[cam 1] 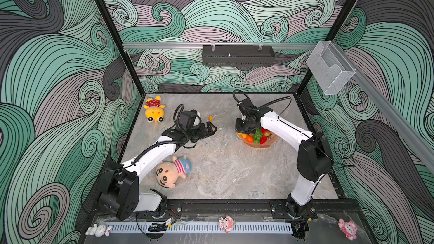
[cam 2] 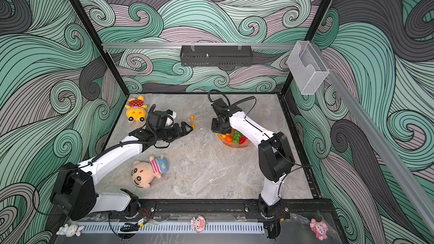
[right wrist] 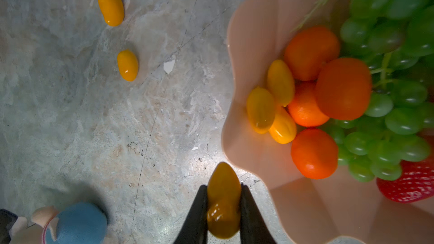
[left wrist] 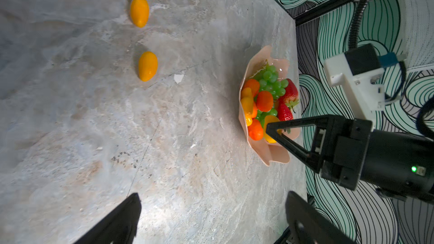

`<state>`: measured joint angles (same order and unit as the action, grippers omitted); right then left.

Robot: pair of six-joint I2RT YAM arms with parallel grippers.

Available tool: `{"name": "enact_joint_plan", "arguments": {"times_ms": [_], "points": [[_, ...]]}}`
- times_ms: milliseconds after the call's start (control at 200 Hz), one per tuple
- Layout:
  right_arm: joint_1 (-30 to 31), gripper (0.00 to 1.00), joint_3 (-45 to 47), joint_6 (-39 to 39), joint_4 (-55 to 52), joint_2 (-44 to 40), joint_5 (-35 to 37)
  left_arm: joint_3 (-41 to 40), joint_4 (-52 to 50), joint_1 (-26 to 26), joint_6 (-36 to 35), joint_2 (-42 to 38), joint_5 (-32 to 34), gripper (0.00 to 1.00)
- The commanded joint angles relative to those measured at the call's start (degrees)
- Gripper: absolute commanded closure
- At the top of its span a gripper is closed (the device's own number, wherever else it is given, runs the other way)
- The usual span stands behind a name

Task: Arrange fruit in a fruit bowl
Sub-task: Place the fruit in the fruit bowl.

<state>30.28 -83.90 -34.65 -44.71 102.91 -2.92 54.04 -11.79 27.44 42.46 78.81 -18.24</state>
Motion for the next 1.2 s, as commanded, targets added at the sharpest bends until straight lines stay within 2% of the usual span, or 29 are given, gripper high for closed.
{"name": "enact_joint_plan", "arguments": {"times_ms": [0, 120, 315, 540, 795, 1081, 1196], "points": [[-1.7, 0.8, 1.3, 1.8, 0.6, -1.2, 0.9, 3.9, 0.9, 2.3, -0.9, 2.3, 1.5, 0.01], [-3.3, 0.8, 2.2, 2.1, 0.2, -0.8, -0.1, 5.9, 0.8, 4.4, -1.3, 6.1, 1.8, 0.02], [-3.8, 0.8, 3.8, 2.0, -0.2, 0.0, -0.5, 6.9, 0.9, 6.4, -1.4, 8.1, 2.1, 0.01], [-3.9, 0.78, 3.1, 2.4, -0.2, 3.3, -2.9, 6.1, 0.1, 6.6, -1.8, 7.6, 2.8, 0.02], [-4.3, 0.75, 1.8, 2.8, -0.1, 5.9, -2.4, 5.6, -0.5, 6.6, -1.9, 6.9, 3.4, 0.02], [-4.4, 0.65, 2.2, 2.9, -0.4, 3.6, -1.8, 5.6, -1.4, 6.6, -2.3, 6.1, 3.9, 0.01], [-4.4, 0.65, 2.2, 3.1, -0.7, 1.4, -0.9, 6.2, -3.2, 6.4, -2.9, 4.9, 5.4, 0.01]]}}
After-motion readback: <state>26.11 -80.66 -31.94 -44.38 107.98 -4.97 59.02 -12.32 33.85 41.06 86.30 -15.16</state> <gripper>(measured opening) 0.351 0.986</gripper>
